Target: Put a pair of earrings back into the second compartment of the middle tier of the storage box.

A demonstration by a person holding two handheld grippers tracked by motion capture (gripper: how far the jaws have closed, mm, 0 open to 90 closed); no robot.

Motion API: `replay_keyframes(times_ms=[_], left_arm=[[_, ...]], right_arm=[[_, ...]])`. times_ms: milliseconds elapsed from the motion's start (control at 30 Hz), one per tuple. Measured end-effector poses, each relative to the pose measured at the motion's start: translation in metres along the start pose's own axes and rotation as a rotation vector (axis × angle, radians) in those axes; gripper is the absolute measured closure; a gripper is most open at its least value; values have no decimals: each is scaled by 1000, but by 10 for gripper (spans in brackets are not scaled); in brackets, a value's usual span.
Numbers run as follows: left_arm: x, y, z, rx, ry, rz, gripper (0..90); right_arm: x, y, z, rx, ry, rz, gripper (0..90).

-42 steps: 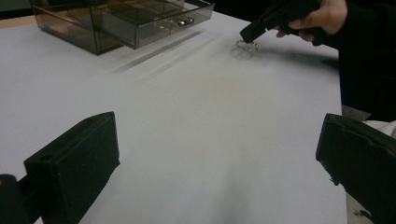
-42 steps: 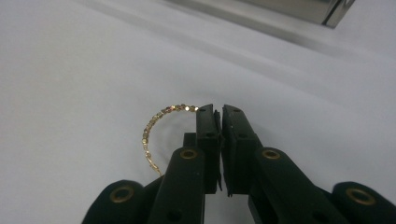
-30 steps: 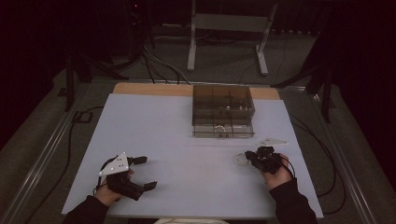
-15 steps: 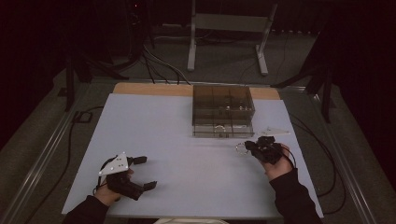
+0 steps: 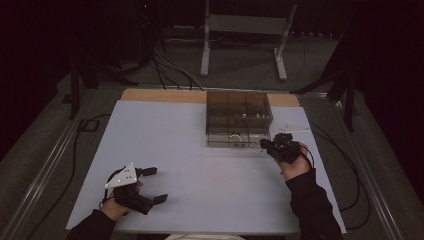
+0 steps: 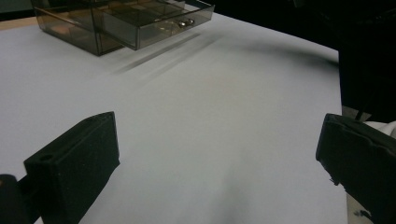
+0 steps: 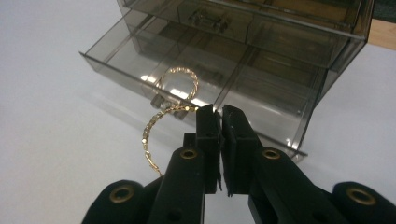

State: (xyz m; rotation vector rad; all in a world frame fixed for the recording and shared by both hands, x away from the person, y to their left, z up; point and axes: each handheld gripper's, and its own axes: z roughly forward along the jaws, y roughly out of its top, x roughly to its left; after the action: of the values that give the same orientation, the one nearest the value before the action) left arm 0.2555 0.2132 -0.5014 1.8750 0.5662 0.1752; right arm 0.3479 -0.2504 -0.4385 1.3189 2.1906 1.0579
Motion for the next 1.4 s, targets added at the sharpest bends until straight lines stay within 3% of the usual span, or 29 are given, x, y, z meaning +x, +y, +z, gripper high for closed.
replay_keyframes(times_ms=[933,1400], left_arm=[[0,0,-1,-1,2,2,4],[0,0,-1,3,3,3,4]], right_arm=[[-8,36,30,-16,-13,8,865],[-9,43,53,-3,-8,23,865]])
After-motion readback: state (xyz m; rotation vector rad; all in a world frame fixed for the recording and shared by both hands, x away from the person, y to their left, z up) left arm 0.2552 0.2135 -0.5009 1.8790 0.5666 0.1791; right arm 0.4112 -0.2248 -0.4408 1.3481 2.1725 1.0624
